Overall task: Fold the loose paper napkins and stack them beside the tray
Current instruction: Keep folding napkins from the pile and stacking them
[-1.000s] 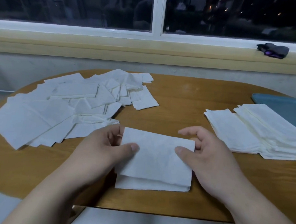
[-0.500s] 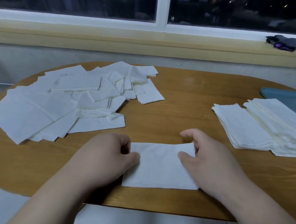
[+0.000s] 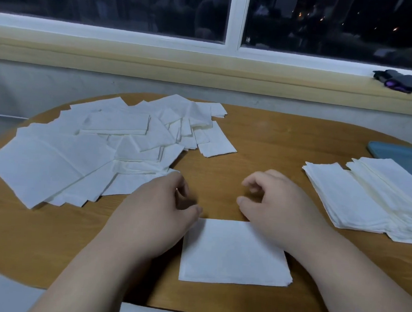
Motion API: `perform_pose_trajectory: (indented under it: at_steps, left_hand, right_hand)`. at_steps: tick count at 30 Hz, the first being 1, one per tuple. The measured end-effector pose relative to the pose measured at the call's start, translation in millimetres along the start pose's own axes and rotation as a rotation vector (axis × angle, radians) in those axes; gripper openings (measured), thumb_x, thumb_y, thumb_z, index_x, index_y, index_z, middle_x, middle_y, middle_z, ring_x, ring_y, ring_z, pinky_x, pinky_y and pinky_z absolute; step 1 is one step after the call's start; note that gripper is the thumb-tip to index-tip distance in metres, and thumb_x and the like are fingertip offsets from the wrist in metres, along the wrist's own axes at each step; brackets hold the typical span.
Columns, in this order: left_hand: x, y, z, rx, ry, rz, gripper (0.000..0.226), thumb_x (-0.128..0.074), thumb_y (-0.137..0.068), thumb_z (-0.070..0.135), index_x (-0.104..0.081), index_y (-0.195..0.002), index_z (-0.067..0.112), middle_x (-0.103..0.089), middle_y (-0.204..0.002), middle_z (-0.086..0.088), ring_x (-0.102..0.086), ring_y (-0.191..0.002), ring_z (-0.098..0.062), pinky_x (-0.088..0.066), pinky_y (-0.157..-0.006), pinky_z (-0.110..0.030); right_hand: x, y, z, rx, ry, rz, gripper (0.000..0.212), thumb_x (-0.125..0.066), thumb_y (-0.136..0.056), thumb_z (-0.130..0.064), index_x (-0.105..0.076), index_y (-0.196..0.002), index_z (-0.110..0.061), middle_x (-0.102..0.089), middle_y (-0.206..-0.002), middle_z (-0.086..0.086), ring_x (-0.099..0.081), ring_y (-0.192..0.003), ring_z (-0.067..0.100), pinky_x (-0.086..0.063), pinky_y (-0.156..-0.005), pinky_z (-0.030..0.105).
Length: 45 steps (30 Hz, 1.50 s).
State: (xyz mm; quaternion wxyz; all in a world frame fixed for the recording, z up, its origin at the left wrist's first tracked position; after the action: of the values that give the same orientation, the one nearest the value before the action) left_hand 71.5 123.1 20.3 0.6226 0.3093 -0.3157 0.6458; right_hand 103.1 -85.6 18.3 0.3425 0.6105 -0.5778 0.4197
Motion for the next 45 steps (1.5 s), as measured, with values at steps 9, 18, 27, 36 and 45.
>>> perform_pose_trajectory:
  at_steps: [9,18,27,36,45]
  left_hand:
    - [-3.3,-25.6,-8.3,0.032,0.070,-0.007,0.019,-0.063,-0.085,0.050,-0.055,-0.098,0.038,-0.061,-0.087,0.013,-0.060,-0.079,-0.003,-0.051,-0.072,-0.030]
    - [-7.6,-38.0,-7.3,0.021,0.088,-0.012,0.020,-0.059,-0.088,0.054,-0.056,-0.099,0.037,-0.063,-0.085,0.012,-0.060,-0.075,-0.001,-0.053,-0.075,-0.033]
    - [-10.1,-34.3,-3.8,0.020,0.086,-0.031,0.019,-0.058,-0.088,0.055,-0.056,-0.095,0.038,-0.065,-0.087,0.013,-0.063,-0.077,-0.004,-0.054,-0.076,-0.035]
    - [-10.3,-29.8,0.9,0.017,0.084,-0.045,0.018,-0.059,-0.090,0.053,-0.058,-0.096,0.036,-0.066,-0.081,0.014,-0.063,-0.075,-0.002,-0.053,-0.075,-0.031]
    - [-12.7,-32.3,1.8,0.008,0.068,-0.063,0.019,-0.058,-0.090,0.054,-0.058,-0.097,0.037,-0.065,-0.085,0.014,-0.060,-0.077,-0.001,-0.052,-0.073,-0.030]
  right_hand:
    - [-15.0,-122.8,-35.4,0.086,0.222,-0.015,0.049,-0.060,-0.090,-0.054,-0.059,-0.130,-0.027,-0.053,-0.131,-0.004,-0.052,-0.120,0.021,-0.041,-0.081,0.032]
    - [-29.3,-142.2,-26.6,0.151,0.416,-0.016,0.016,-0.050,-0.098,-0.024,-0.066,-0.093,-0.023,-0.063,-0.095,-0.004,-0.059,-0.086,0.019,-0.050,-0.075,0.035]
    - [-29.4,-132.6,-8.3,0.227,0.571,0.061,0.015,-0.046,-0.098,-0.014,-0.057,-0.090,-0.020,-0.055,-0.094,-0.001,-0.048,-0.084,0.020,-0.038,-0.071,0.034]
    - [-19.2,-119.0,11.7,0.205,0.538,0.047,0.017,-0.047,-0.097,-0.011,-0.060,-0.098,-0.021,-0.057,-0.095,-0.002,-0.049,-0.088,0.020,-0.041,-0.077,0.034]
    - [-12.8,-111.7,18.2,0.177,0.596,0.020,0.017,-0.049,-0.089,-0.004,-0.044,-0.091,-0.020,-0.044,-0.090,-0.002,-0.041,-0.085,0.018,-0.034,-0.076,0.031]
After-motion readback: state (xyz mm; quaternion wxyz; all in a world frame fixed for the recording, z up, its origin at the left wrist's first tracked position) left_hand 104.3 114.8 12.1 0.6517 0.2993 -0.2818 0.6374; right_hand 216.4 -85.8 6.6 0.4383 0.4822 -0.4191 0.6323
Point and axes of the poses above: each hand's wrist, its own y-axis away from the middle knuckle, its own x-axis out of the back of the hand, z = x × y, the point moved 1 cm from there along -y, towards the middle knuckle
